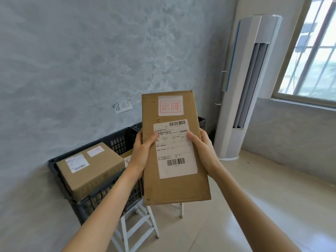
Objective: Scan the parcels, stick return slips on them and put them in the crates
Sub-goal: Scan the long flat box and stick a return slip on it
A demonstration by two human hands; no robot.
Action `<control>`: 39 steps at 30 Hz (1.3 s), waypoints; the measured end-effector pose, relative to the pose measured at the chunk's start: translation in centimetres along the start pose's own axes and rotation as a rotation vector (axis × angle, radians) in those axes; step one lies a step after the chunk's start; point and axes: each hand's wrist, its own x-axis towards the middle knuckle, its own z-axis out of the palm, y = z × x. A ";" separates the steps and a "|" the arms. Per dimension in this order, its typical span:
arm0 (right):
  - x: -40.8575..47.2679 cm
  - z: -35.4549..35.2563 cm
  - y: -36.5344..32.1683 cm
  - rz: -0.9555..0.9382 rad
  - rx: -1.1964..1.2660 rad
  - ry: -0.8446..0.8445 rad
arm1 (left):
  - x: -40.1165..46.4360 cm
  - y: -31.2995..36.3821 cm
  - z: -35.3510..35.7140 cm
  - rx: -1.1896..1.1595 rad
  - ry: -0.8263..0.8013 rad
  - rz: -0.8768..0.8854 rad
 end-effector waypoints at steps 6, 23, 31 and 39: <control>9.6 1.9 2.3 0.043 -0.008 -0.144 | 7.4 -1.3 -1.4 0.016 0.150 -0.010; 34.9 14.1 10.6 0.130 -0.087 -0.467 | 29.1 -6.1 -11.5 0.032 0.464 -0.026; 39.2 17.9 17.1 0.277 -0.053 -0.638 | 31.0 -10.2 -14.3 0.013 0.645 -0.134; 40.2 18.5 22.3 0.400 -0.139 -0.763 | 30.6 -14.7 -14.5 -0.042 0.776 -0.281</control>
